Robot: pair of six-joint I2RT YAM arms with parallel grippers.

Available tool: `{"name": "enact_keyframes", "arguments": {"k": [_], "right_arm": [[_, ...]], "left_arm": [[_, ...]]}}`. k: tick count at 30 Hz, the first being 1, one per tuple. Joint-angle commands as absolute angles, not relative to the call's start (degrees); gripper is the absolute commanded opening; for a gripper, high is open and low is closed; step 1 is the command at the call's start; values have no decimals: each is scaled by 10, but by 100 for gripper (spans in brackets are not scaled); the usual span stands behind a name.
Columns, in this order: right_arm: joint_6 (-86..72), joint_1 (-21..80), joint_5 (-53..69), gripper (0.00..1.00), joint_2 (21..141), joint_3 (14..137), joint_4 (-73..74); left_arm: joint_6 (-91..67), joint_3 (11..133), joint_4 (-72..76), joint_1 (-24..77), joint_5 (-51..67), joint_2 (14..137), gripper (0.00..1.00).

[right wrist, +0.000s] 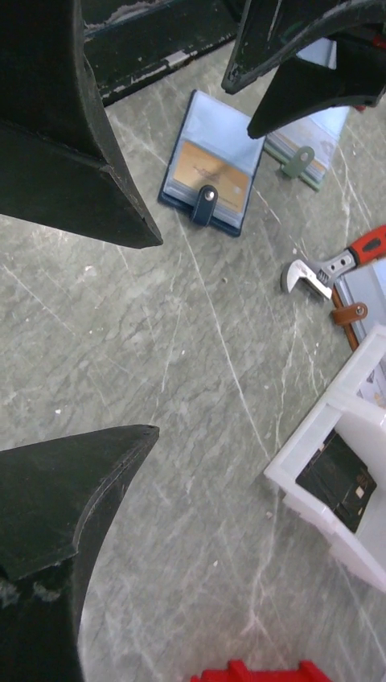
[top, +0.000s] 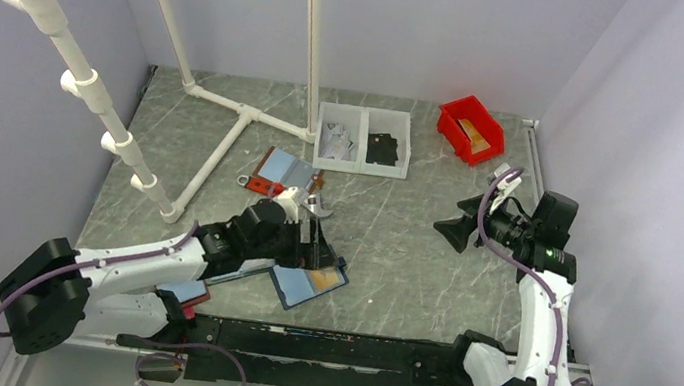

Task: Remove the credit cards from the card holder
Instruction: Reset both arms

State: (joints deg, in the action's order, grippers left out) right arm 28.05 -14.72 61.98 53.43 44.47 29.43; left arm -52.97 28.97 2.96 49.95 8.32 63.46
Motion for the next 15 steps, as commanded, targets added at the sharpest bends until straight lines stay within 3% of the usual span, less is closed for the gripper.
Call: {"name": "enact_keyframes", "arguments": {"k": [1, 15], "right_arm": [[284, -175, 647, 83, 522, 447, 276], [262, -207, 670, 85, 529, 453, 274]], "left_arm": [[-457, 374, 4, 500, 72, 653, 96], [-185, 671, -258, 320, 215, 745, 100]]}}
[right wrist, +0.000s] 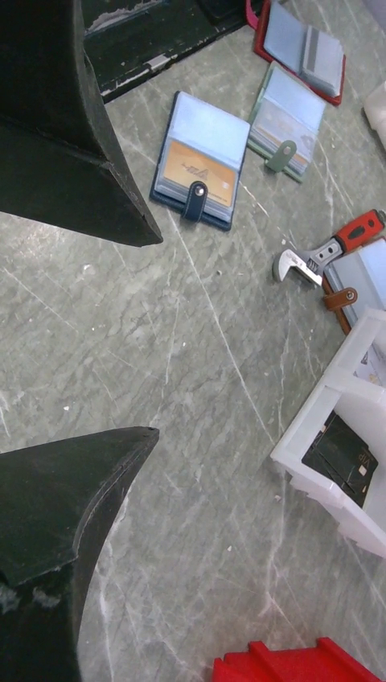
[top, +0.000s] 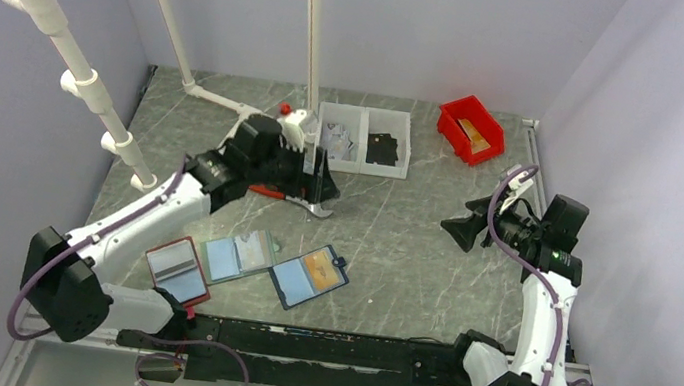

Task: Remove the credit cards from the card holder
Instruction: Reset both arms

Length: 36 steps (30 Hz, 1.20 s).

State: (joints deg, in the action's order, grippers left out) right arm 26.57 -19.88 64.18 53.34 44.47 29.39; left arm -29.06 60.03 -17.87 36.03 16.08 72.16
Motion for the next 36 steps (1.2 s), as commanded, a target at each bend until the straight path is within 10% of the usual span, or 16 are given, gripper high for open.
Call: {"name": "enact_keyframes", "arguments": {"k": [1, 36], "right_arm": [[261, -207, 670, 85, 531, 453, 274], [225, -260, 661, 100, 592, 484, 272]], "left_arm": [[-172, 686, -267, 308, 221, 752, 99], [-89, 622, -253, 285, 141, 688, 99]]}}
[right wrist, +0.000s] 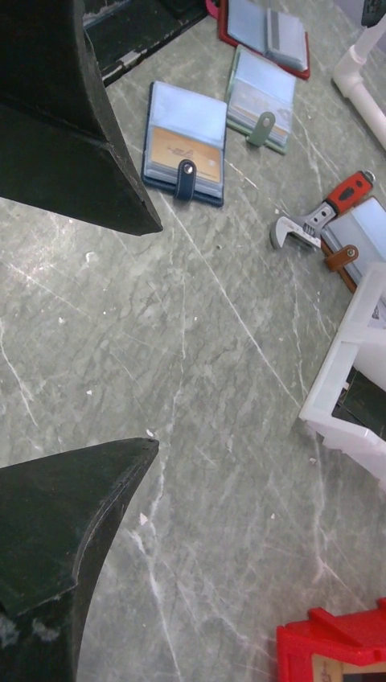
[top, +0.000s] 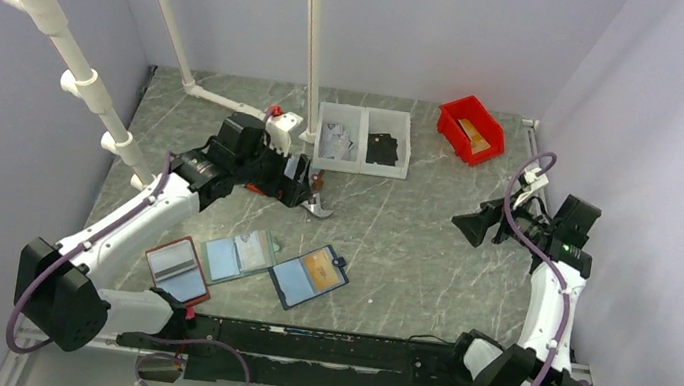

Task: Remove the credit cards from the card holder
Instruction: Reset both arms

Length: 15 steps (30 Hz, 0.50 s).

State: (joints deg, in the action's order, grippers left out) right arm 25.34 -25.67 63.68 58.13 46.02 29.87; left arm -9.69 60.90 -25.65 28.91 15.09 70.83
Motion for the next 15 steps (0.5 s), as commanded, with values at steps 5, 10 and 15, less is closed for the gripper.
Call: {"name": "enact_keyframes", "arguments": {"k": [5, 10, 15], "right_arm": [[121, -263, 587, 100, 597, 482, 218], [84, -263, 548, 100, 603, 508, 218], [153, -263, 559, 100, 603, 532, 275]], "left_arm": [[-93, 622, -257, 276, 108, 686, 99], [-99, 626, -260, 270, 128, 688, 99], [-98, 624, -260, 269, 115, 678, 99]]}}
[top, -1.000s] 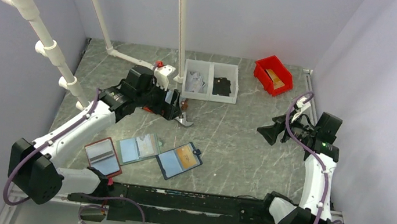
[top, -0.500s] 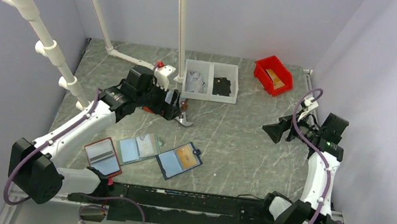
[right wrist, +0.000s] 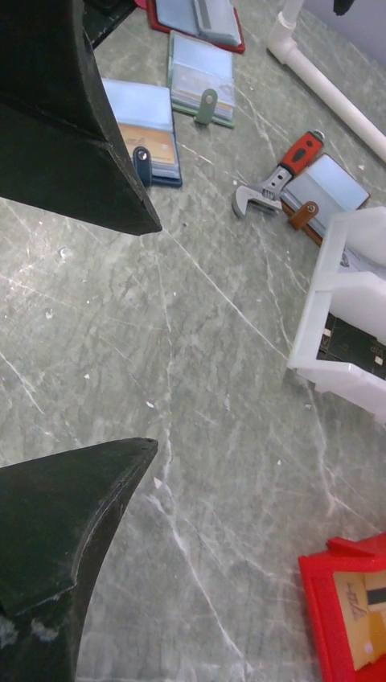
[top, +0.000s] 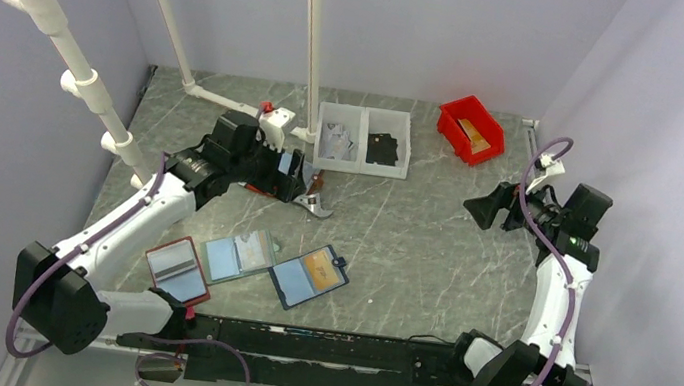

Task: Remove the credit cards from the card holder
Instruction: Reset both arms

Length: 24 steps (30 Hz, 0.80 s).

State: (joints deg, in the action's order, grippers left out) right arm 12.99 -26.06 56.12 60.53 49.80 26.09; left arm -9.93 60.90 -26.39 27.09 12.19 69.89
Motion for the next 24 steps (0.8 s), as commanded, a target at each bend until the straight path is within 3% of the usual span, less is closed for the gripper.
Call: {"name": "enact_keyframes", "arguments": {"k": [1, 7, 24], "right_arm": [[150, -263, 561, 100, 603, 533, 275], [69, -262, 528, 100, 607, 541, 240], [23, -263, 558, 100, 602, 537, 213]], "left_arm": [[-98, 623, -258, 268, 116, 677, 99], [-96, 623, -258, 268, 111, 673, 99], [-95, 621, -261, 266, 96, 668, 100]]}}
